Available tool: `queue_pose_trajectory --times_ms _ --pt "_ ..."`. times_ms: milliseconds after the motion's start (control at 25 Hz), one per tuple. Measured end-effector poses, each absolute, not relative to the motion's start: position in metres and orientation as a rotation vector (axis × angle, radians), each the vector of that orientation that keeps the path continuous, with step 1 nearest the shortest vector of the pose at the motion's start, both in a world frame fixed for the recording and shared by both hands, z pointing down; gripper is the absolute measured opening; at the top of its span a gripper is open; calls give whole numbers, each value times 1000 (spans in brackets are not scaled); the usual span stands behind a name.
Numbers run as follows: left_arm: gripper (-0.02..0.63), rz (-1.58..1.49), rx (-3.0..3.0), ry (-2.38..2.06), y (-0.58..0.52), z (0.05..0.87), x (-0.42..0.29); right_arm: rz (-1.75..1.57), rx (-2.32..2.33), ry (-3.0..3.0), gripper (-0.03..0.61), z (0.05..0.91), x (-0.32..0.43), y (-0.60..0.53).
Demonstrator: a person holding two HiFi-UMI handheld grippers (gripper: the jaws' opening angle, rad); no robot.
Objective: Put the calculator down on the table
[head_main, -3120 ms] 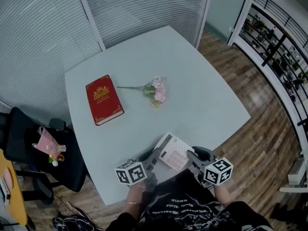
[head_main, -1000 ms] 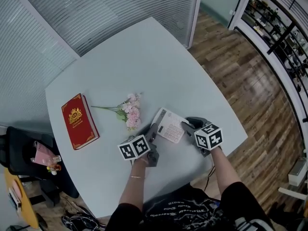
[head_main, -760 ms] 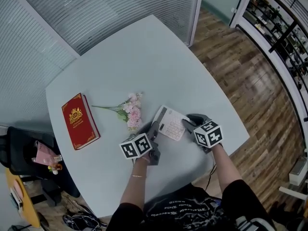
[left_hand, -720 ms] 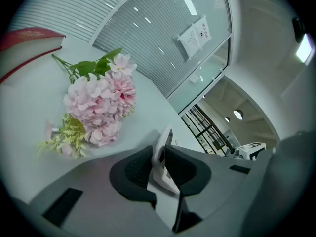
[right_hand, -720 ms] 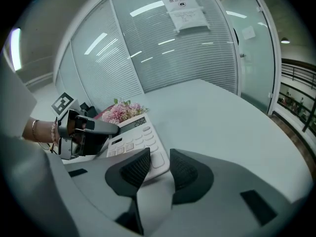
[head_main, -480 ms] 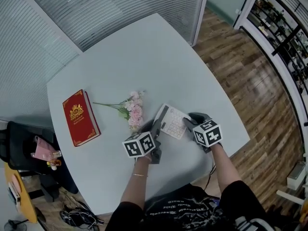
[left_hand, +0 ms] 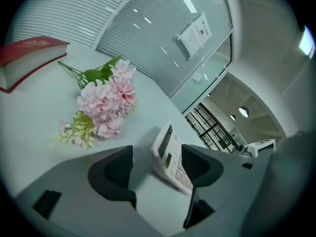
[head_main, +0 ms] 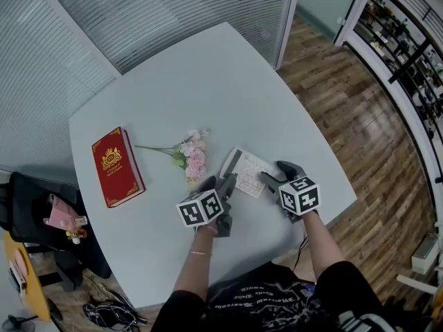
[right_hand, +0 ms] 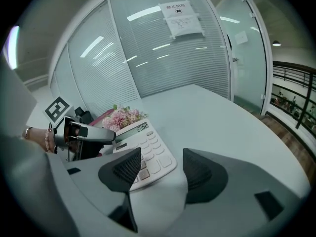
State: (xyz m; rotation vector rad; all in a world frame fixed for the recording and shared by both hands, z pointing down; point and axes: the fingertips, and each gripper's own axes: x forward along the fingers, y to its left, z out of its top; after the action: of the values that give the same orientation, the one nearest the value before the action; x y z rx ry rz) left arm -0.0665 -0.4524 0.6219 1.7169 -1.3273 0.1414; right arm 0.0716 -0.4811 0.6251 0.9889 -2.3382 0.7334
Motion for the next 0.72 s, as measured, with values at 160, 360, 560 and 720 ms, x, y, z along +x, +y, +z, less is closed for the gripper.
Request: queue_pose_trajectory --times_ms 160,360,560,720 --pt "314 183 1795 -1321 -434 605 -64 708 1024 -2376 253 605 70 -461" --pt "314 198 1918 -1333 -403 576 -61 649 1084 -2422 253 578 72 -431" --pt "314 193 2013 -1336 -368 552 -63 563 1128 -2469 253 546 71 -398" --pt "314 176 2082 -1362 -337 531 -67 486 1149 -2499 253 524 69 -368"
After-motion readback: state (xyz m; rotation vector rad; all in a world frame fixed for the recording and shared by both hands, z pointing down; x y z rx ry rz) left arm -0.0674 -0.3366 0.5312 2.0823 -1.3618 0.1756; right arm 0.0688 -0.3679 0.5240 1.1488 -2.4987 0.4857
